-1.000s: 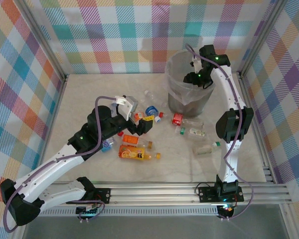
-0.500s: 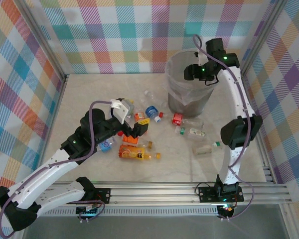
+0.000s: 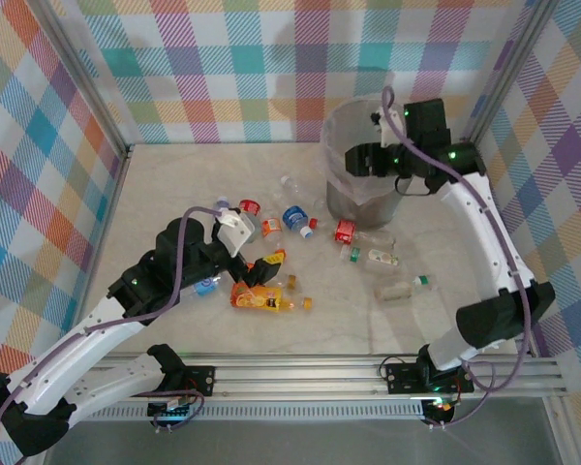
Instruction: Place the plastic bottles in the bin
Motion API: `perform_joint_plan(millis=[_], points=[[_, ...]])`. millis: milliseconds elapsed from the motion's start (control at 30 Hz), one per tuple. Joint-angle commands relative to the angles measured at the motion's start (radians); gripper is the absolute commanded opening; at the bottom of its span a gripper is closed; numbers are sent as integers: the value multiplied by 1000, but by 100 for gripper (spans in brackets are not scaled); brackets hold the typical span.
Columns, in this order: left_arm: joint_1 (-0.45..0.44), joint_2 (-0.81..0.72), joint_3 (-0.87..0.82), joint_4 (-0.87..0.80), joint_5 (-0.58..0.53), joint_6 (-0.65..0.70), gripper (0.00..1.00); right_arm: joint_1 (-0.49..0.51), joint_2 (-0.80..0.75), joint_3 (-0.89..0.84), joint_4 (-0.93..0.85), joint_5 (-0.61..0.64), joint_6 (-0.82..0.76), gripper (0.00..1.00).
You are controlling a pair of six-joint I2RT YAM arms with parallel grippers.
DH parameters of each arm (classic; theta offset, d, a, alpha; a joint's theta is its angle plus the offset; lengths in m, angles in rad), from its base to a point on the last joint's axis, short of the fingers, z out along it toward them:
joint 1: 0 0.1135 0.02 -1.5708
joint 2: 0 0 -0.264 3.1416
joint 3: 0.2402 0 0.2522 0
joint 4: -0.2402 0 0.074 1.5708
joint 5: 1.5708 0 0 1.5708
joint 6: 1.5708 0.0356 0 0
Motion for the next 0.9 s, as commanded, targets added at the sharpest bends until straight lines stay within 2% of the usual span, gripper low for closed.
perform_joint_plan(millis=[0, 200, 400, 700, 867], points=[[7, -12, 3, -55, 32, 41, 100, 77, -77, -86, 46, -27, -20, 66], [7, -22, -26, -27, 30, 40, 100, 200, -181, -279, 69, -94, -27, 67], [7, -17, -24, -34, 43, 51, 100, 267, -267, -518, 166, -136, 4, 67], [6, -2, -3, -71, 41, 64, 100, 351, -265, -703, 305, -154, 73, 71], [6, 15, 89, -212, 37, 60, 100, 432, -222, -743, 365, -87, 87, 73]])
